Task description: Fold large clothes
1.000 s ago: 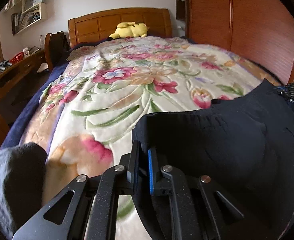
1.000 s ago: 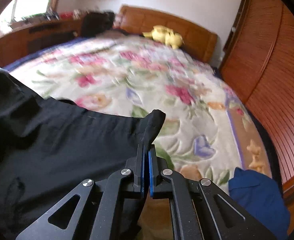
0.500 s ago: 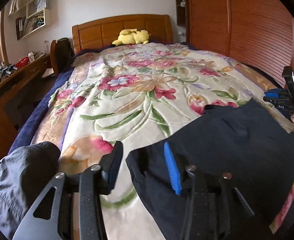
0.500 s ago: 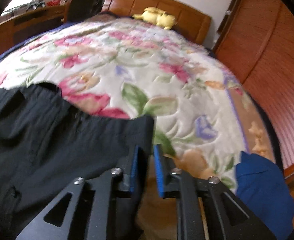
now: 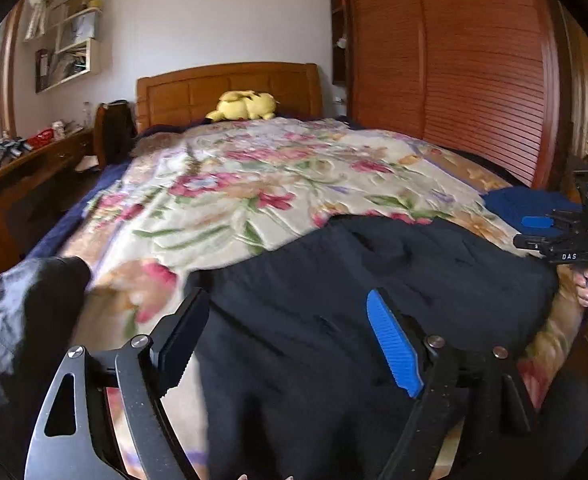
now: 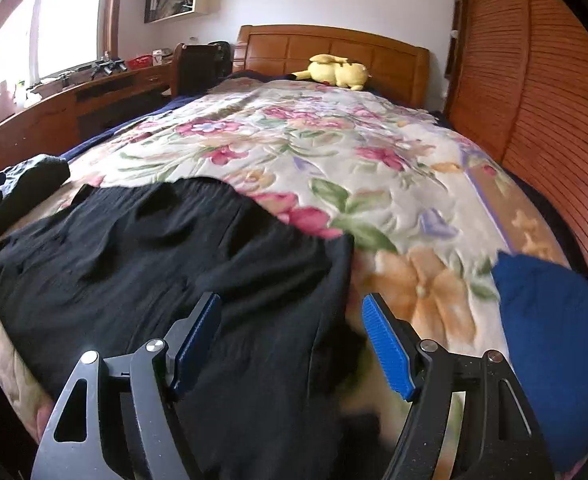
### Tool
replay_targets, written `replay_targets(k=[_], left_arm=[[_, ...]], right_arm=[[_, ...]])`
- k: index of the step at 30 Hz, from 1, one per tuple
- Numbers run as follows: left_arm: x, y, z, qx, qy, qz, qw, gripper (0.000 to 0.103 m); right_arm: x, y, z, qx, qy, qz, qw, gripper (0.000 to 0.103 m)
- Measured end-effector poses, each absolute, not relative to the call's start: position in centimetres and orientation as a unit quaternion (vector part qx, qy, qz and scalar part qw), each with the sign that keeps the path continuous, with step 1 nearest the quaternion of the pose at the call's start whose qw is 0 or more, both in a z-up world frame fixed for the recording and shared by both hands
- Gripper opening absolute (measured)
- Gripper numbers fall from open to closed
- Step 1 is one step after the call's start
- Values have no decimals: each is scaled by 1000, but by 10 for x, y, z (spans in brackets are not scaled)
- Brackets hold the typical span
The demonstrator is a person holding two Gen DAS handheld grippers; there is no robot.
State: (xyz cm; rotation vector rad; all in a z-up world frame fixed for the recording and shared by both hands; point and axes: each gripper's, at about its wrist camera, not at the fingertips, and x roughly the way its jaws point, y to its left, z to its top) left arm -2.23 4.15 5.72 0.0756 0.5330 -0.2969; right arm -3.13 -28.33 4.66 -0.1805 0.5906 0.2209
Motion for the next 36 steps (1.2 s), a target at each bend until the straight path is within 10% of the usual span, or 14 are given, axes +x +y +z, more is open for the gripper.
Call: replay_targets(k=[36], left_arm=[[-63,-21,-24,37,302,-161,939,83]], right_arm=[[-97,-307,12,38,352,9,935,89]])
